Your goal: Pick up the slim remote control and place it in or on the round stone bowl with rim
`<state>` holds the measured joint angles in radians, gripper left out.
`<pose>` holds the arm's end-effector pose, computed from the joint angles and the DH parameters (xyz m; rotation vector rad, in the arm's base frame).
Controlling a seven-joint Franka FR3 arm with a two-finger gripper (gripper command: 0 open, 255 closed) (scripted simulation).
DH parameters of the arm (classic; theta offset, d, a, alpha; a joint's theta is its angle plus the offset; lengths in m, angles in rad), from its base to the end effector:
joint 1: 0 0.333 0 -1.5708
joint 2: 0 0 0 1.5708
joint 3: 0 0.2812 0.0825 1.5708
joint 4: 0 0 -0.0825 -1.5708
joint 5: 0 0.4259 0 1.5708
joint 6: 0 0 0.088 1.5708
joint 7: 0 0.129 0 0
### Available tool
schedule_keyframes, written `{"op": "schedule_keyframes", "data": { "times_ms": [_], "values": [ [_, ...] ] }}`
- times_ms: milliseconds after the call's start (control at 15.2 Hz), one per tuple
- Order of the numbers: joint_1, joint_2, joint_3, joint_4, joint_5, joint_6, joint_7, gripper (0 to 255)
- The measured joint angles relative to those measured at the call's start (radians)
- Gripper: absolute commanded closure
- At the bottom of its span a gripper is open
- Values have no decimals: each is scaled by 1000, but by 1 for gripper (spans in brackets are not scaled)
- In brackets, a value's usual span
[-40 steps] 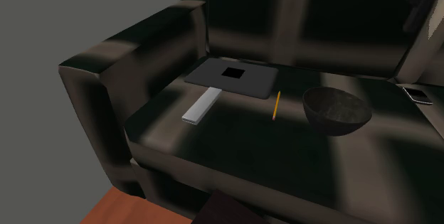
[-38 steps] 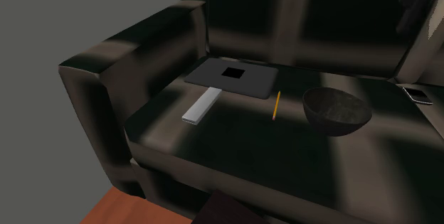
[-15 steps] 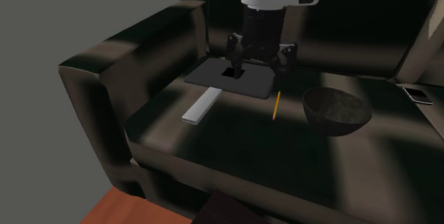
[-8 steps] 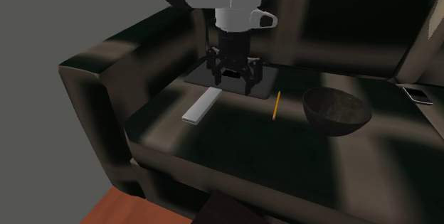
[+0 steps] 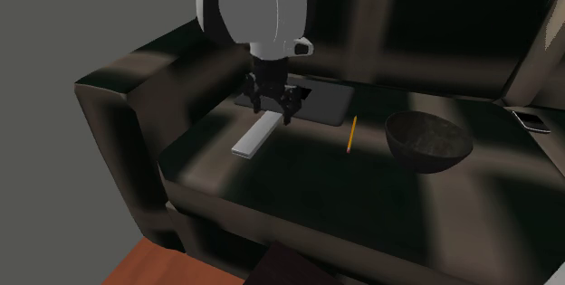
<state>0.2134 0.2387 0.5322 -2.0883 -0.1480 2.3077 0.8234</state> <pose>0.4437 0.4069 0.2433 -3.1214 -0.0117 -0.0098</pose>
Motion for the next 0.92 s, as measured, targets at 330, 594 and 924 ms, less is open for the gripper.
{"op": "schedule_keyframes", "data": {
  "times_ms": [330, 594, 924],
  "values": [
    [85, 170, -26, 147, -97, -3, 103, 0],
    [106, 224, -44, 168, -128, 25, 126, 0],
    [120, 265, -61, 165, -154, 65, 143, 0]
  ]
}}
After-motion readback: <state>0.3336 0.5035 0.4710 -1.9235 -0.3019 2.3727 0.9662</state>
